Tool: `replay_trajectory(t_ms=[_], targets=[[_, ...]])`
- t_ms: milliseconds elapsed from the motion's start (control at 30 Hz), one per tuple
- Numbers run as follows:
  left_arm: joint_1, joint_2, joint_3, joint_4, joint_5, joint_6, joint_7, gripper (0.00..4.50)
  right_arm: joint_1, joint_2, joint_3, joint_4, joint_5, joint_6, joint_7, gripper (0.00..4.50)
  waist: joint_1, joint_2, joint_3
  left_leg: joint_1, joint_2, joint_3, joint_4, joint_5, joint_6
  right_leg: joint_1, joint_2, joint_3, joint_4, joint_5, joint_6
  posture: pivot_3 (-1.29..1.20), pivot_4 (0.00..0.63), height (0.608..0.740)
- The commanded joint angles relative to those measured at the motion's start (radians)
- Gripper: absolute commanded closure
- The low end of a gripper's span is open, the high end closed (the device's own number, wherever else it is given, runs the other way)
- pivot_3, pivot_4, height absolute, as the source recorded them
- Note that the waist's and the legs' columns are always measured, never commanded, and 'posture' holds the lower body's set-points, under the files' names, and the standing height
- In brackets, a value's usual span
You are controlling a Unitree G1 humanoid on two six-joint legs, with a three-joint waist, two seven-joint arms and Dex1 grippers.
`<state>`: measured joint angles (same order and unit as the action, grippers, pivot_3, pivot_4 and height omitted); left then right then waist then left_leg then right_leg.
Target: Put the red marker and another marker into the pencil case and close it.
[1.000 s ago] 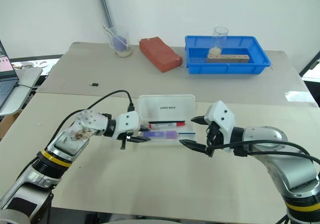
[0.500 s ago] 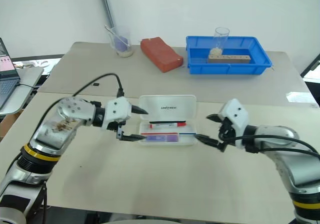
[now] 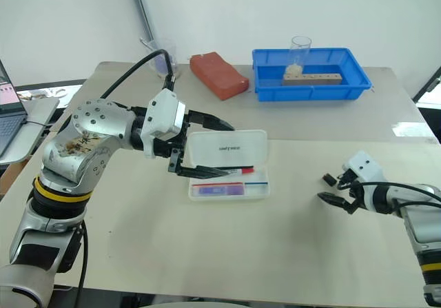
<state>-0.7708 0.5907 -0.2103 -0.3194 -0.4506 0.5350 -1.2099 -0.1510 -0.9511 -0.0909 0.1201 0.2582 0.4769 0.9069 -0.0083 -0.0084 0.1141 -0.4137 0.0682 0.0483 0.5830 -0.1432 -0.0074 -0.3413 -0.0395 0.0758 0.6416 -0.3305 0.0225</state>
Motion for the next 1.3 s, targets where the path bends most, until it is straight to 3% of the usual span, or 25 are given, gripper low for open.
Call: replay_trajectory(t_ms=[33, 233, 267, 633, 733, 967, 1300], targets=[[-0.003, 0.01, 0.023, -0.035, -0.036, 0.013, -0.001, 0.06, -0.043, 0.026, -0.014, 0.006, 0.003, 0.03, -0.022, 0.0, -0.003, 0.0, 0.0, 0.001, 0.0, 0.0, 0.0, 0.0, 0.0, 0.002, 0.0, 0.0, 0.0, 0.0, 0.0, 0.0, 0.15, 0.74], [-0.014, 0.015, 0.017, -0.026, -0.04, 0.013, 0.001, 0.06, -0.09, 0.055, -0.002, 0.061, -0.029, 0.064, -0.054, 0.0, 0.003, 0.0, 0.001, 0.002, -0.001, -0.002, 0.002, 0.0, 0.0, 0.005, 0.0, 0.0, -0.002, -0.001, 0.002, 0.0, 0.15, 0.74], [-0.013, 0.017, 0.017, -0.025, -0.038, 0.011, 0.001, 0.0, -0.093, 0.056, -0.003, 0.068, -0.031, 0.069, -0.055, 0.56, 0.003, 0.0, 0.001, 0.002, -0.002, -0.002, 0.002, 0.0, 0.0, 0.006, 0.0, 0.0, -0.002, -0.001, 0.002, 0.0, 0.15, 0.74], [0.018, 0.039, 0.031, -0.023, -0.036, -0.004, 0.002, 0.0, -0.09, 0.053, -0.02, 0.042, -0.019, 0.086, -0.045, 4.22, 0.004, 0.0, 0.001, 0.002, -0.002, -0.003, 0.005, -0.001, 0.002, 0.007, 0.0, 0.0, -0.002, -0.001, 0.002, 0.0, 0.15, 0.74], [0.038, 0.063, 0.041, -0.012, -0.031, -0.009, -0.006, 0.0, -0.096, 0.051, 0.007, -0.054, -0.012, 0.01, 0.011, 4.22, 0.002, 0.001, 0.001, 0.001, -0.002, -0.003, 0.005, -0.001, 0.002, 0.007, 0.0, 0.0, -0.002, -0.001, 0.003, 0.0, 0.15, 0.74], [0.113, 0.163, 0.063, -0.023, -0.045, -0.002, -0.06, 0.0, -0.18, 0.083, 0.147, -0.339, 0.054, 0.062, 0.149, 4.22, -0.008, 0.004, 0.003, 0.002, 0.0, -0.004, 0.004, -0.002, 0.003, 0.006, 0.002, 0.0, -0.001, -0.005, 0.009, 0.0, 0.15, 0.74], [0.208, 0.22, 0.083, -0.122, -0.059, 0.019, -0.047, 0.0, -0.303, 0.136, 0.332, -0.245, -0.023, -0.046, 0.274, 4.22, 0.02, 0.003, 0.005, 0.0, -0.002, -0.004, 0.007, -0.002, 0.003, 0.006, 0.0, 0.0, -0.002, -0.005, 0.006, 0.0, 0.15, 0.74]])
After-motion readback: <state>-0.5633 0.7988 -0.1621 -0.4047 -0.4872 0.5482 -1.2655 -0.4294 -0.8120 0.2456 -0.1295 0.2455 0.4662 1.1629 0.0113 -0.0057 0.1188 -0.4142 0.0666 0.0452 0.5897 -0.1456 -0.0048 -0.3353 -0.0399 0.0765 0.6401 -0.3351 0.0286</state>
